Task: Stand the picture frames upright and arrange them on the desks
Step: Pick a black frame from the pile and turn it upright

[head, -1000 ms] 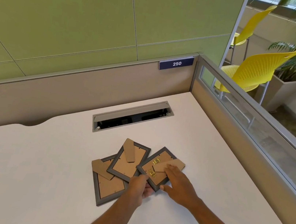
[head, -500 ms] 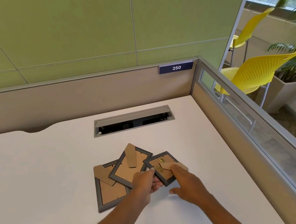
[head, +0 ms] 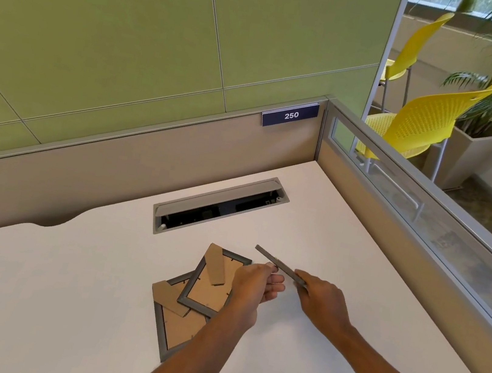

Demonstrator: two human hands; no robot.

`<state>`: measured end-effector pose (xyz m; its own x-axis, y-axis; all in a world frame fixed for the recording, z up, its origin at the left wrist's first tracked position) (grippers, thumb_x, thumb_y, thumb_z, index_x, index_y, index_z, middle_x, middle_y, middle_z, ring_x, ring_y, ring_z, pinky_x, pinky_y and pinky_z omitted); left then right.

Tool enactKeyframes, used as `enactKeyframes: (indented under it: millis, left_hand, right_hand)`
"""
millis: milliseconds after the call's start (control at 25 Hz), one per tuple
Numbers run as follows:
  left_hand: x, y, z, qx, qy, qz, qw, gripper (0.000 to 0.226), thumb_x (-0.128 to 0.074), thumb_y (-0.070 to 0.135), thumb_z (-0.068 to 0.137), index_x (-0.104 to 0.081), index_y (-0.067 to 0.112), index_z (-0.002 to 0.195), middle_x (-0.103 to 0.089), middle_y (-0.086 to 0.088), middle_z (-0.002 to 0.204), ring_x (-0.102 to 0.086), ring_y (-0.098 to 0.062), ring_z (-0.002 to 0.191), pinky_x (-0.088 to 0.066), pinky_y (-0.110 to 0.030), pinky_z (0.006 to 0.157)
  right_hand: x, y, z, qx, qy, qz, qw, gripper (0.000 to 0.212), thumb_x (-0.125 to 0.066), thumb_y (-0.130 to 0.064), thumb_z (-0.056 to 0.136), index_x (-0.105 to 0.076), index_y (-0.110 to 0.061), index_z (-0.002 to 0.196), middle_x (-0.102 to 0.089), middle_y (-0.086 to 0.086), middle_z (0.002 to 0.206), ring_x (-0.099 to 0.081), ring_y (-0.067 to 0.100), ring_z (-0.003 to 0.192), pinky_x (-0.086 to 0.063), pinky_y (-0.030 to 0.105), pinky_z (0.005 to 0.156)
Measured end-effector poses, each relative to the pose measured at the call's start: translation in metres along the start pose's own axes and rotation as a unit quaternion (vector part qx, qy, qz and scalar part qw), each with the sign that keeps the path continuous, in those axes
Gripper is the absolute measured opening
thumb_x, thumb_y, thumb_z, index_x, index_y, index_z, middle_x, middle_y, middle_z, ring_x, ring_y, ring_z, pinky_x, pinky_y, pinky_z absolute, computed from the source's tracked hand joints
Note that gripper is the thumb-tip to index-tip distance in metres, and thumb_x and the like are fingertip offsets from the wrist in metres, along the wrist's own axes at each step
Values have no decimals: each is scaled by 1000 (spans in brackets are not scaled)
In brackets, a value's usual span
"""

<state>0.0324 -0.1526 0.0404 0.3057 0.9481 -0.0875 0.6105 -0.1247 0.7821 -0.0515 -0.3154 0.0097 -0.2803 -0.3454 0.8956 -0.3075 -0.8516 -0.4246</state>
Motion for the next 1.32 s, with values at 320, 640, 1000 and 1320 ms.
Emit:
enactKeyframes:
  millis: [320, 640, 1000, 1320]
  left_hand:
    - [24, 2, 27, 21, 82, 56, 995, 20, -68, 36, 106, -74, 17, 109, -79, -7, 109, -73, -22, 100, -63, -41, 89]
    - [21, 16, 35, 24, 33, 128, 991, 59, -48, 71, 105, -71, 18, 116, -69, -4, 112, -65, -25, 111, -53, -47, 107]
    - [15, 18, 33, -25, -51, 59, 997, 85, -33, 98, 84, -79, 37, 121, -86, 2, 116, -77, -26, 119, -55, -57, 115]
    - [23, 19, 36, -72, -70, 53, 994, 114, -37, 115, 58, -86, 30, 115, -86, -1, 116, -77, -22, 121, -55, -44, 113]
  right_hand:
    - [19, 16, 41, -106, -57, 65, 991, 34, -68, -42, 101, -73, -17, 123, -82, 9, 112, -77, 31, 93, -64, 39, 74]
    - [22, 11, 45, -117, -73, 199, 970, 38, -72, -44, 101, -65, -17, 126, -78, 5, 126, -76, 26, 107, -70, 40, 77]
    - [19, 2, 42, -89, -94, 322, 938, 37, -73, -28, 102, -63, -23, 138, -75, -4, 127, -72, 20, 117, -67, 23, 78]
    - [13, 6, 22, -17, -2, 289, 957, 27, -77, -10, 97, -65, -32, 107, -65, -12, 102, -66, 12, 96, -58, 25, 77]
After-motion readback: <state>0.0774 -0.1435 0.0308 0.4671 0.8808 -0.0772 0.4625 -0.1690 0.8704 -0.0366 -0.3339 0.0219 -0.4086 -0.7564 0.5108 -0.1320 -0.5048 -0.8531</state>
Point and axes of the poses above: each hand's wrist, its own z-axis towards the middle knuckle, its own x-axis out of the back of the hand, y = z × x, the point moved 4 cm from there along z, towards the middle knuckle
